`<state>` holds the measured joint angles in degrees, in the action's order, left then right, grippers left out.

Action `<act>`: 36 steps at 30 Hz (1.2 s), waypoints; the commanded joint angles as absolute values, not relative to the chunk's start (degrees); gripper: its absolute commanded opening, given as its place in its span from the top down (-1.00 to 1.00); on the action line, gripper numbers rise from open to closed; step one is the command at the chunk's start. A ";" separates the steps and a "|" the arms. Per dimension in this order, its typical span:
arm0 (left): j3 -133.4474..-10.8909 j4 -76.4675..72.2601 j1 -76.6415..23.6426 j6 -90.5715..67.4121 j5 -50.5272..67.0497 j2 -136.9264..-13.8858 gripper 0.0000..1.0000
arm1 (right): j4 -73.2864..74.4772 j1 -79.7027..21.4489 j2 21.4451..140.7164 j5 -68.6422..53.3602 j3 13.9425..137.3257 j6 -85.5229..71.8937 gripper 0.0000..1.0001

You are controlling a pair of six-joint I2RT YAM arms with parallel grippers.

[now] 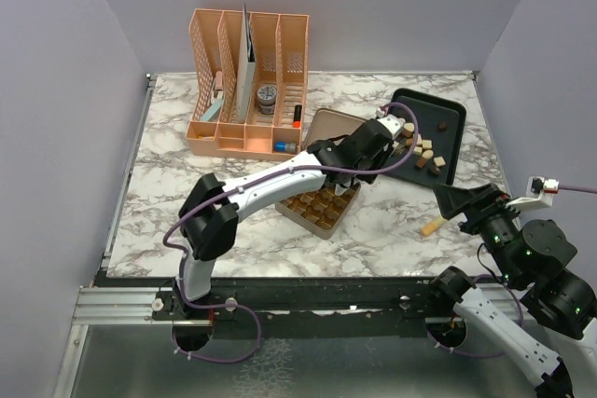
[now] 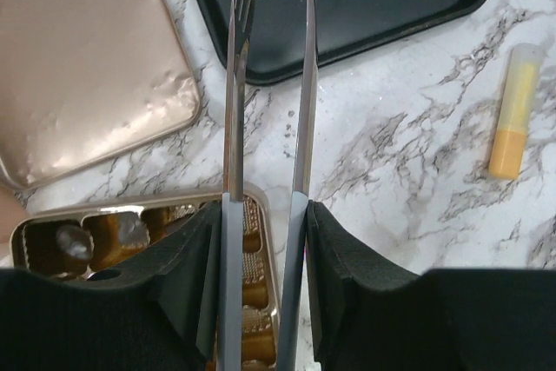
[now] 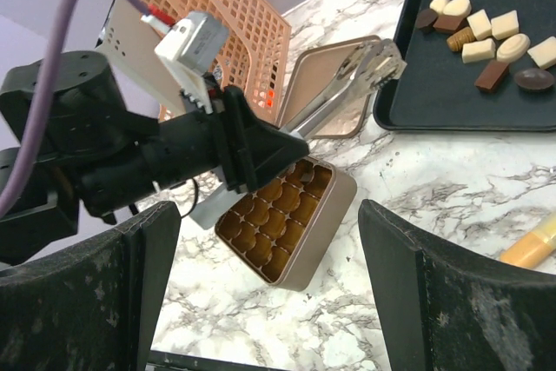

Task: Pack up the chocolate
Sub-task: Pick up the fake chocolate from the plate, then place the fake chocolate in the packing box.

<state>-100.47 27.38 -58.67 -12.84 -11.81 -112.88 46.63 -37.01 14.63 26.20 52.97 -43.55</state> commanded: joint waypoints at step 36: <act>-74.11 37.69 -58.45 -16.92 -10.74 -85.10 0.32 | 54.22 -36.83 15.65 26.26 50.97 -45.35 -0.76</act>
